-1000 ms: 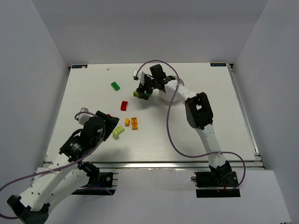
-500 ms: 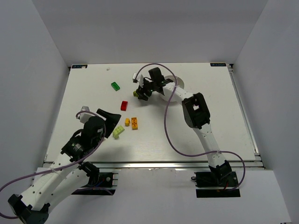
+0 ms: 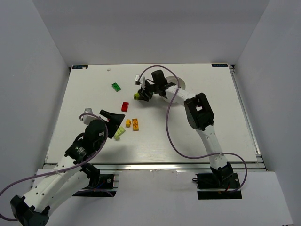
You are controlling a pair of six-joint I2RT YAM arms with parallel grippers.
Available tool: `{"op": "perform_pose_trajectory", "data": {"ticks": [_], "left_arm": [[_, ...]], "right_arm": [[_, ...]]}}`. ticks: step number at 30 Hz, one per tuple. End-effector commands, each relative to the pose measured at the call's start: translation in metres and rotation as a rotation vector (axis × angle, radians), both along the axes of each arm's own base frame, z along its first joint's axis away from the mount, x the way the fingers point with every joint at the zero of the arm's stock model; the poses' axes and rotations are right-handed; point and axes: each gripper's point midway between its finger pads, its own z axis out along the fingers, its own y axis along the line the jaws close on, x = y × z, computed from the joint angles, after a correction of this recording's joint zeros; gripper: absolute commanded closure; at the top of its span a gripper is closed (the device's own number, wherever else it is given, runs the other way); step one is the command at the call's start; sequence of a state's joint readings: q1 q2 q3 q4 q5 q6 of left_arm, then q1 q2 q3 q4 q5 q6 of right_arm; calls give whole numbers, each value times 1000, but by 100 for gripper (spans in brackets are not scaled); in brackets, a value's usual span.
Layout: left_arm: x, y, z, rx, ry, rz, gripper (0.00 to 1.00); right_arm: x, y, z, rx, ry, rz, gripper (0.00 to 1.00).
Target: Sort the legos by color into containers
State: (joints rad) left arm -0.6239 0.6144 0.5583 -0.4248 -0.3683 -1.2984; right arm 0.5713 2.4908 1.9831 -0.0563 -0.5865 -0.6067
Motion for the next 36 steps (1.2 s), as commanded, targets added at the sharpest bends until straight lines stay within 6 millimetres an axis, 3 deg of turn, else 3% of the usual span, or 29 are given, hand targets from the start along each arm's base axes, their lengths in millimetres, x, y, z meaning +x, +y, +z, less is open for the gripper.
{"op": "perform_pose_trajectory", "data": {"ticks": [1, 2, 6, 7, 8, 9, 10, 11, 12, 13, 14, 15, 16, 18, 20, 24, 28, 36], "left_arm": [[6, -7, 15, -40, -70, -19, 15], [7, -8, 14, -42, -74, -23, 14], [13, -19, 18, -59, -124, -61, 13], [16, -24, 27, -83, -162, -74, 13], [16, -31, 22, -83, -161, -109, 14], [17, -35, 23, -81, -177, -133, 14], [21, -43, 37, -113, -235, -159, 14], [21, -49, 39, -122, -254, -189, 14], [20, -69, 38, -131, -265, -286, 14], [21, -70, 48, -139, -306, -289, 14], [24, -79, 45, -137, -307, -326, 14], [19, -90, 48, -145, -328, -395, 14], [16, -99, 68, -183, -406, -449, 14], [12, -110, 74, -197, -453, -516, 14], [9, -113, 97, -228, -556, -540, 14], [7, -117, 110, -235, -619, -569, 13], [9, -123, 105, -233, -599, -590, 13], [14, -124, 75, -213, -512, -578, 13]], "right_arm": [[-7, -1, 65, 103, -42, 22, 82], [-10, -7, 97, 146, -60, 12, 84], [-56, -31, 147, 227, -52, 53, 90], [-70, -39, 182, 259, -94, 63, 92], [-84, -48, 176, 252, -57, 62, 95], [-95, -53, 182, 265, -32, 69, 99], [-109, -61, 207, 290, -61, 73, 99], [-120, -70, 197, 281, -28, 64, 99], [-138, -79, 203, 289, -20, 68, 99], [-143, -81, 218, 304, -49, 73, 99], [-154, -87, 205, 287, -13, 66, 99], [-158, -92, 204, 281, -9, 56, 100], [-165, -97, 211, 283, -21, 47, 100], [-170, -106, 202, 260, 2, 5, 100], [-175, -115, 211, 271, -16, -26, 100], [-186, -122, 212, 276, -29, -25, 100], [-194, -126, 208, 270, -23, -30, 100], [-204, -121, 227, 303, -55, 4, 100]]}}
